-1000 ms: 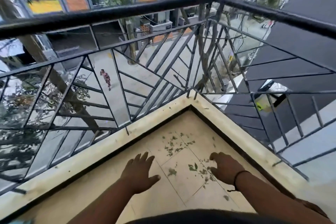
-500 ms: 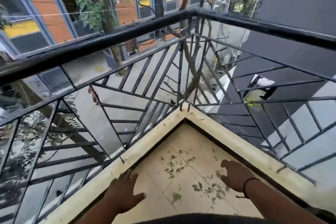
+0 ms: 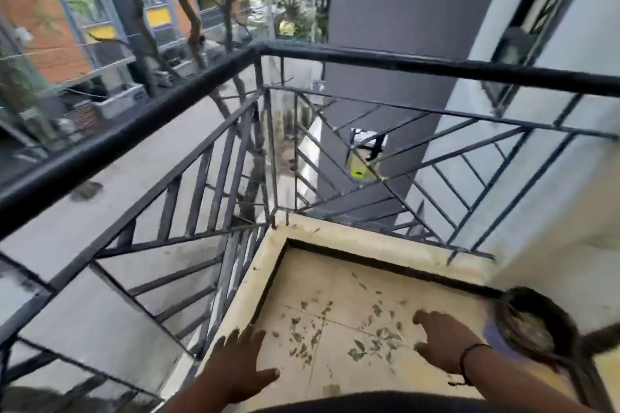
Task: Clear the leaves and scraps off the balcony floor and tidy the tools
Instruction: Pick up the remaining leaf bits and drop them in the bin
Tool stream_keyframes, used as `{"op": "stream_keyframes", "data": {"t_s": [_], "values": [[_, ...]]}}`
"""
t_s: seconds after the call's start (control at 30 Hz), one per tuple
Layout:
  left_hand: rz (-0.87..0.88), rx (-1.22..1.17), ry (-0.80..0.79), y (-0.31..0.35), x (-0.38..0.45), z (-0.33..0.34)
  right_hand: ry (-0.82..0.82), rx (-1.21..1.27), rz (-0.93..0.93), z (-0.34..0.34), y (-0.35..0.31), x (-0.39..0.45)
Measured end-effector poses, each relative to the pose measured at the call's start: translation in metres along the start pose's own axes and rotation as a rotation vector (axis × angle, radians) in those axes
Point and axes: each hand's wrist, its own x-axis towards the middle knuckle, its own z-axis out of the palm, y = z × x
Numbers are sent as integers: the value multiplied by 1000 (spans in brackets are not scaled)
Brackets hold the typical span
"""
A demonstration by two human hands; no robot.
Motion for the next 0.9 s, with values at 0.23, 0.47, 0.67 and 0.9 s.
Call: {"op": "stream_keyframes", "data": {"t_s": [0.23, 0.47, 0.67, 0.9], "values": [[158, 59, -38, 8, 26, -24, 35, 72, 125, 10, -10, -37], [298, 85, -27, 23, 42, -16, 67, 94, 251, 23, -17, -53], [301, 88, -82, 20, 47, -4, 36, 113, 284, 37, -29, -57], [317, 124, -50, 21, 50, -4, 24, 146, 277, 43, -39, -59]]}}
